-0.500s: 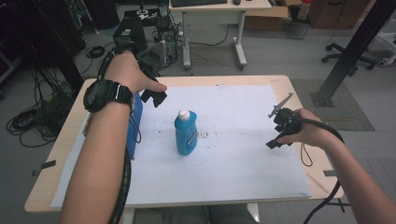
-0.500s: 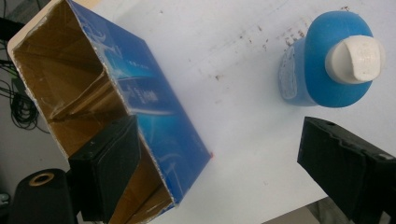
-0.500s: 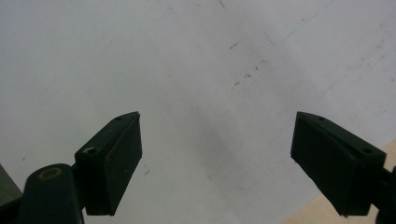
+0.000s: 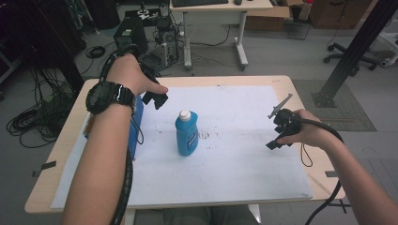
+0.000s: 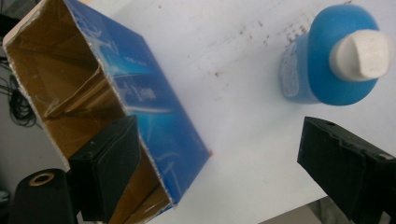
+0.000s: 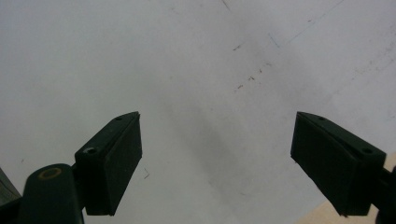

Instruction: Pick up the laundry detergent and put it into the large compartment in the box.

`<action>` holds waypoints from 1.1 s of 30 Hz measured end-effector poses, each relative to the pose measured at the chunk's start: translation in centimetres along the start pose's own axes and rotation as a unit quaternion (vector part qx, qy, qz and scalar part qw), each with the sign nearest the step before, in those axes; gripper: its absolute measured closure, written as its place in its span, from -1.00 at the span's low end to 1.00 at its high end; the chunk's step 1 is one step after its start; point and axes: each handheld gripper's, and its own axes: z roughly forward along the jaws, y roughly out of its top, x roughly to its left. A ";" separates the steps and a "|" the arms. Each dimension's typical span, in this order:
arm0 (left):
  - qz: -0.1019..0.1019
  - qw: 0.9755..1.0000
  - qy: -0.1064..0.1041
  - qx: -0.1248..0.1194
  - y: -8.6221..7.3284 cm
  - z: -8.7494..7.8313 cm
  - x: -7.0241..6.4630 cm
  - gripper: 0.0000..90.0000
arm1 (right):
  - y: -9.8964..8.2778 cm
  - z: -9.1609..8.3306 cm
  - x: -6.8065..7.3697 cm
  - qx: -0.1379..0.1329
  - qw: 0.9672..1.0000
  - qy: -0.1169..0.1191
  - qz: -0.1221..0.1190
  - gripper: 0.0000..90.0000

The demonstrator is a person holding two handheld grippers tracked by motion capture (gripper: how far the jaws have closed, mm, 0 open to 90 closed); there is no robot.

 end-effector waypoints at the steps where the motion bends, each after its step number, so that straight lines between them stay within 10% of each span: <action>1: -0.005 1.000 0.000 -0.006 0.1 0.0 0.0 -0.70 | 0.0 0.0 0.0 0.001 1.000 -0.001 0.001 -0.63; 33: -0.030 0.999 -0.006 -0.009 2.3 -1.0 -3.6 -0.72 | -0.9 -0.5 0.5 -0.009 1.000 -0.001 0.005 -0.63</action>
